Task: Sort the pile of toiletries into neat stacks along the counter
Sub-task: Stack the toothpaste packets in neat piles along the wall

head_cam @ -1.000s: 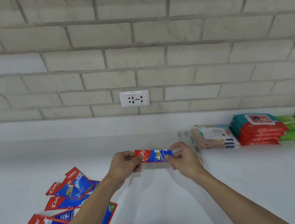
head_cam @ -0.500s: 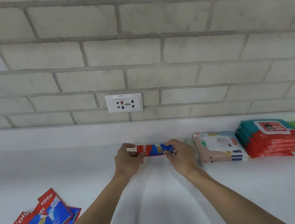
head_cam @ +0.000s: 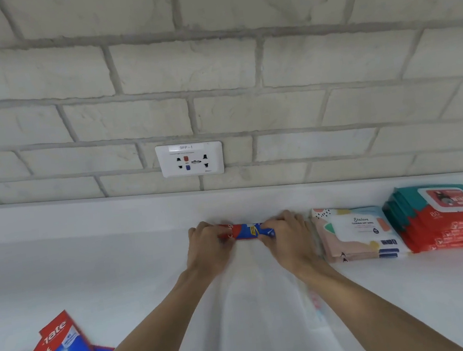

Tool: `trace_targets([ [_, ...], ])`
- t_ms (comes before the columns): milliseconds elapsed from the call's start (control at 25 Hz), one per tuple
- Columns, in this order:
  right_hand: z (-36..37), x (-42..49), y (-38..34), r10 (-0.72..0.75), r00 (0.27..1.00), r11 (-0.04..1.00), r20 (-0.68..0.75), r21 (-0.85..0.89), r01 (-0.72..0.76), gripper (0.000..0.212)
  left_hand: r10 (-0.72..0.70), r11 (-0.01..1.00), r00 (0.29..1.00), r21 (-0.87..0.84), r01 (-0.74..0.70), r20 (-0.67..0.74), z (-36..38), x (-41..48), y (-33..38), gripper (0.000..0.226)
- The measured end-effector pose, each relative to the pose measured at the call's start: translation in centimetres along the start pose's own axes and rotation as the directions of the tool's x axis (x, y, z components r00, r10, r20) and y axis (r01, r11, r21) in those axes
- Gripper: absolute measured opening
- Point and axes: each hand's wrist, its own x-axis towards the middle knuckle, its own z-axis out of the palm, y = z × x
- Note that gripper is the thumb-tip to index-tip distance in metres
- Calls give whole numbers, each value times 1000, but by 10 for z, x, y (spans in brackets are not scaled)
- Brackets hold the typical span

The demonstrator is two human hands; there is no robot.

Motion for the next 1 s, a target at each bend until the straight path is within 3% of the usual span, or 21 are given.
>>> trace_targets([
  [360,-3,-1,-2,-43,999,998,-22,-48,42,28,13,998,999,59,-10,-51,9,-3,-5,24],
  [680,-9,-11,-14,-25,1000,1000,-11,10,25,27,-1,996,995,-93,-8,-99,-4,-15,-7,35],
  [1000,-30,-53,-65,-121,993,960,-11,252,120,22,2,994,989,-110,-18,-147,-58,-78,-12,27],
])
